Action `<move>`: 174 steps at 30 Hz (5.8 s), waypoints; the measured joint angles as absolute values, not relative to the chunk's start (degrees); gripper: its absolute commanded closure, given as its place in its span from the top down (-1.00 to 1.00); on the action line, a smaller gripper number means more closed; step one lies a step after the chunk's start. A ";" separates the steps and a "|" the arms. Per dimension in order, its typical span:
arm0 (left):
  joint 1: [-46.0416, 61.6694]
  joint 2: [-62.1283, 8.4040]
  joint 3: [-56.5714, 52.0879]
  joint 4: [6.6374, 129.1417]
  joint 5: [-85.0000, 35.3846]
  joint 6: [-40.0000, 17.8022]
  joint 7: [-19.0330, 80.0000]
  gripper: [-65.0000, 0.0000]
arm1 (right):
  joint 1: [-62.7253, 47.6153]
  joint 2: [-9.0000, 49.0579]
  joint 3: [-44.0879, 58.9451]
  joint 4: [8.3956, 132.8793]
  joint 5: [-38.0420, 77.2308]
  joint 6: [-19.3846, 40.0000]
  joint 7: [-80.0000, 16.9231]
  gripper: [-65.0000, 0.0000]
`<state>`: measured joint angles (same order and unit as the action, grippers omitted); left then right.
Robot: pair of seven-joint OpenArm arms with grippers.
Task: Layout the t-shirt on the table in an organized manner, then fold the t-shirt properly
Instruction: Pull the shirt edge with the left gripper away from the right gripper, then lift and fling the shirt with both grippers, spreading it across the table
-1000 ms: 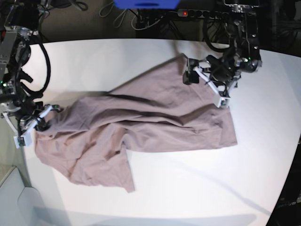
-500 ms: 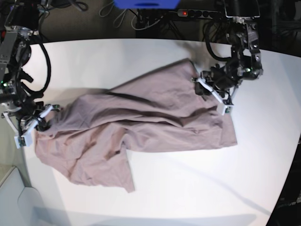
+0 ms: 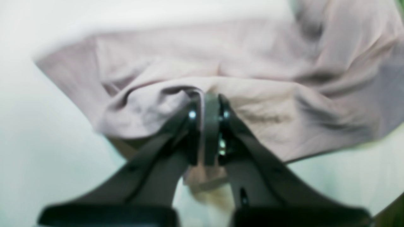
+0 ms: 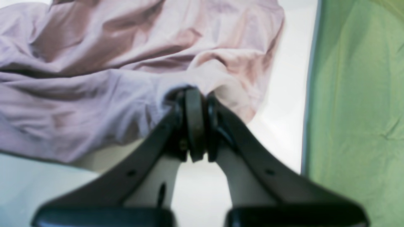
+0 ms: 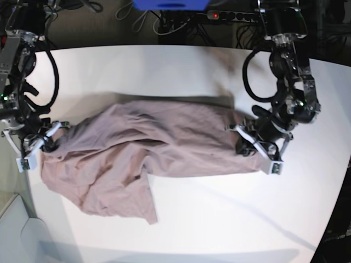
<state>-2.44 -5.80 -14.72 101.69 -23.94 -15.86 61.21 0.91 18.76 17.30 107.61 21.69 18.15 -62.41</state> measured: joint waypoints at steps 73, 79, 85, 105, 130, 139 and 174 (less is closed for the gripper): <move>-23.77 -10.07 -24.64 56.95 -38.41 -21.15 43.90 0.48 | 2.33 18.90 17.23 102.26 21.71 18.15 -59.13 -1.00; -12.10 -6.70 -24.99 73.47 -38.24 -20.88 48.03 0.49 | 2.22 18.90 17.26 102.21 21.89 18.15 -59.33 -1.00; -3.55 -4.10 -24.69 81.38 -38.44 -21.02 48.05 0.48 | 2.15 17.87 17.30 102.24 21.93 18.15 -59.35 -1.00; -5.23 -2.81 -24.51 67.51 -36.47 -22.24 42.26 0.20 | 1.21 17.76 17.23 102.37 21.91 18.15 -59.31 -1.00; 4.36 -6.68 -25.65 94.41 -51.75 -22.11 62.87 -0.99 | 1.21 18.02 17.58 102.39 21.91 18.15 -59.33 -1.00; 13.74 -7.64 -31.40 96.86 -66.78 -22.28 68.40 -0.99 | 1.21 17.89 17.28 102.43 21.93 18.15 -59.37 -1.00; 31.05 -15.22 -53.36 100.12 -76.99 -22.33 71.66 -0.99 | -15.03 24.16 -6.46 109.47 21.74 18.15 -62.43 -1.00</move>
<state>31.05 -15.22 -53.36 100.12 -76.99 -22.33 71.66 -15.03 24.16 -6.46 109.47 21.74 18.15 -62.43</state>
